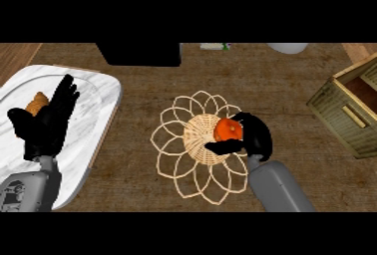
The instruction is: Pick the squash from the placemat and place it in the basket
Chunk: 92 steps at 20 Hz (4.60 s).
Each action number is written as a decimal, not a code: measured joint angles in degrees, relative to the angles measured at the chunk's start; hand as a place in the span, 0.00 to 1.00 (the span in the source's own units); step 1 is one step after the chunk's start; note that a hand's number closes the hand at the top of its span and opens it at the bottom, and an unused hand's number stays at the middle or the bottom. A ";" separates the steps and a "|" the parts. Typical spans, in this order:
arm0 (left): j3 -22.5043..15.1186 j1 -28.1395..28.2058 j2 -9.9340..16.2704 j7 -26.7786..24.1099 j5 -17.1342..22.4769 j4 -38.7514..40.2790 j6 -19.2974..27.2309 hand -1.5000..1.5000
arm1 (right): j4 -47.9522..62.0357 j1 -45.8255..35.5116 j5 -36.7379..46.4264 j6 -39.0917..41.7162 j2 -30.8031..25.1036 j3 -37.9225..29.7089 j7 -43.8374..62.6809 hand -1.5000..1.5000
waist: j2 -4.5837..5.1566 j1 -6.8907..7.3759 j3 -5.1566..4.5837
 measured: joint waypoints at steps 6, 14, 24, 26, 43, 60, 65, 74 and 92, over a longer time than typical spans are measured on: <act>-0.28 0.18 -0.44 -0.24 -0.17 0.00 -0.04 0.50 | 13.82 -10.94 -7.51 -10.03 0.41 -2.14 -3.83 1.00 | 0.28 0.59 0.35; -0.18 -0.34 -0.78 0.32 -1.01 0.47 1.06 0.50 | 10.70 -15.72 -14.84 -26.18 1.02 -1.45 -10.27 1.00 | 0.46 -0.01 0.71; 1.49 1.29 -0.02 -1.25 -0.44 1.30 0.51 0.50 | 1.17 -25.43 -1.98 -28.03 -1.64 -1.58 6.59 1.00 | -0.03 -1.66 0.65; 1.12 2.20 -0.32 -0.50 -0.47 -0.18 0.56 0.50 | -1.47 -26.98 -0.02 -25.36 -3.74 -2.86 10.68 1.00 | -0.10 -1.75 0.66; 1.58 0.25 -0.03 -0.30 -0.18 0.76 -0.37 0.50 | 7.69 -42.86 4.40 -19.23 -17.63 -19.32 16.13 1.00 | 0.44 -0.78 0.72; 1.31 -0.52 -0.58 0.19 -0.79 0.15 -0.05 0.50 | 31.22 -45.59 2.10 -15.79 -27.08 -26.47 4.60 1.00 | 0.63 -0.32 0.79; 1.86 0.42 -0.59 -1.36 -0.46 0.53 -0.45 0.50 | 35.17 -44.78 0.43 -15.32 -29.60 -28.83 0.78 1.00 | 0.61 -0.28 0.82; 1.63 0.81 -0.52 -0.61 -0.60 -0.30 -0.88 0.50 | 38.18 -42.33 -5.68 -13.50 -33.32 -34.30 -8.57 1.00 | 0.59 -0.30 0.81; 1.03 -1.03 -1.28 0.53 -1.43 -0.17 -0.06 0.50 | 47.67 -45.74 18.93 -5.58 -41.84 -15.07 -13.26 1.00 | 0.84 0.35 0.81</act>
